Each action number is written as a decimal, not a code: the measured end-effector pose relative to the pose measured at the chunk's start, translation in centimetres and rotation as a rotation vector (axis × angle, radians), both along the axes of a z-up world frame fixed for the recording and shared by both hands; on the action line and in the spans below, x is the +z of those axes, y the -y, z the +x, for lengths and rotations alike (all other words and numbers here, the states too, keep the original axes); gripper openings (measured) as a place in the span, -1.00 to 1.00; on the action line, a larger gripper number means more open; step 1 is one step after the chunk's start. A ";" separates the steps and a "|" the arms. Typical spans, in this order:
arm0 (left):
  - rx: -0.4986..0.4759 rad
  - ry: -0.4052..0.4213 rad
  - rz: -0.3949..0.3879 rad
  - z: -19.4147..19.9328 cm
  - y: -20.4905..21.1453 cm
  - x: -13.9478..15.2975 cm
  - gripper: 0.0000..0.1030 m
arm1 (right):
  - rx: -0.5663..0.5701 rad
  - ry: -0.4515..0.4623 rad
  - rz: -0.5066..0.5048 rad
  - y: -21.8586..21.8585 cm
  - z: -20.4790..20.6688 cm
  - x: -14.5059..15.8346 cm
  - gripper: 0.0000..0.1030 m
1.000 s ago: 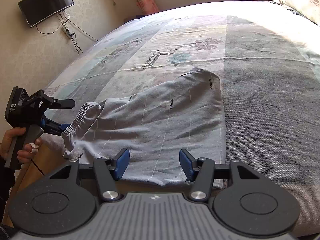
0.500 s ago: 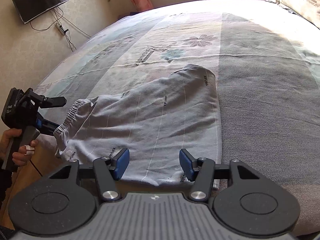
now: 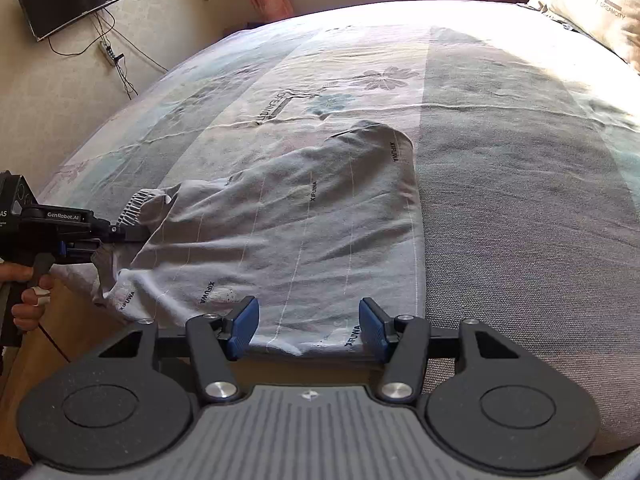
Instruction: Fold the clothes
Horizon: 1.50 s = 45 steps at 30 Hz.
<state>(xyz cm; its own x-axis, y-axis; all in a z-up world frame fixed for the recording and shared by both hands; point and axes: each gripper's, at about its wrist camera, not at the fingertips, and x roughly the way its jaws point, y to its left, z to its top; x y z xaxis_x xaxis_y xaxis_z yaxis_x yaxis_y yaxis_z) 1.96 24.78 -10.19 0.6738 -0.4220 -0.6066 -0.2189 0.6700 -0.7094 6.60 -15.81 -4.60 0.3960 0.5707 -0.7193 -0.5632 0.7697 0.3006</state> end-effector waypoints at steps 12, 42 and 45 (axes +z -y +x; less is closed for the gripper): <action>0.071 -0.020 -0.001 -2.6 -1.1 0.3 -0.53 | -0.014 0.038 -0.005 1.9 0.1 0.6 0.18; -0.108 0.110 0.353 2.2 4.8 4.0 0.64 | 0.227 0.514 -0.579 -0.7 -5.3 -2.2 0.46; -0.104 0.116 0.343 2.2 4.7 3.9 0.64 | 0.263 0.608 -0.654 -1.7 -5.8 -2.5 0.53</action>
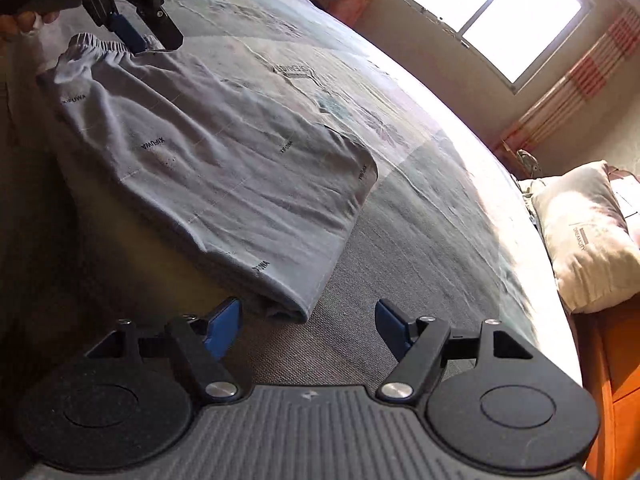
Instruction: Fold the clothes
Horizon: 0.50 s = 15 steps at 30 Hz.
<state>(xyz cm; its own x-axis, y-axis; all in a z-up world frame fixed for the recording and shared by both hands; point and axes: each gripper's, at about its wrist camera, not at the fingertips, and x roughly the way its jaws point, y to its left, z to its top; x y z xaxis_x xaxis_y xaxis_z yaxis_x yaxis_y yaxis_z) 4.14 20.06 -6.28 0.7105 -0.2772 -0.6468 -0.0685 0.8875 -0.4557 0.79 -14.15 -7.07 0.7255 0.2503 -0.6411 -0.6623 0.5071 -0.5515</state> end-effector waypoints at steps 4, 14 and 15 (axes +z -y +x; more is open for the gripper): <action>-0.003 0.009 -0.001 -0.1 0.0 -0.1 0.67 | 0.017 0.065 -0.049 -0.6 0.2 -0.1 0.55; -0.012 0.027 -0.015 -0.4 -0.3 -0.3 0.68 | 0.061 0.202 -0.190 -1.5 0.6 -1.8 0.68; -0.013 0.030 -0.017 -0.5 -0.3 -0.4 0.68 | 0.045 0.192 -0.181 -0.9 0.9 -1.8 0.74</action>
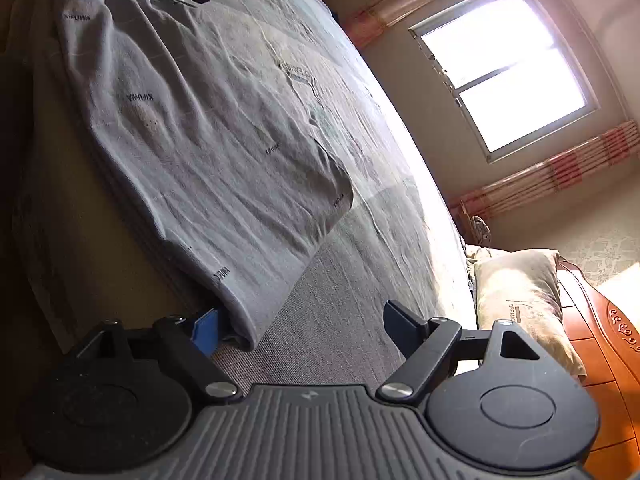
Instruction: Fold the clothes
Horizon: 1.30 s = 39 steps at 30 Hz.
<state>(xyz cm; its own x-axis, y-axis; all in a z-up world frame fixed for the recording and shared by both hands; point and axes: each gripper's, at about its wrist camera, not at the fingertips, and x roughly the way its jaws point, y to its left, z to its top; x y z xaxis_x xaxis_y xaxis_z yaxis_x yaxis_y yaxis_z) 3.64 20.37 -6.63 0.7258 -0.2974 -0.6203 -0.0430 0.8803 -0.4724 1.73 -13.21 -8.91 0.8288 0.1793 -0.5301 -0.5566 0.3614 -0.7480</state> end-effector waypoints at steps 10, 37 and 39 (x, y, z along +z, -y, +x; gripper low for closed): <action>-0.008 0.010 0.069 -0.1 1.2 1.3 0.68 | -0.110 -0.097 0.177 3.8 1.4 2.5 0.84; -0.350 -0.050 -0.031 8.5 11.2 6.0 0.76 | -0.111 -0.606 0.699 0.7 5.6 0.3 1.00; -0.378 -0.066 -0.054 11.1 13.3 5.2 0.76 | -0.090 -0.558 0.695 0.7 4.7 -0.2 1.00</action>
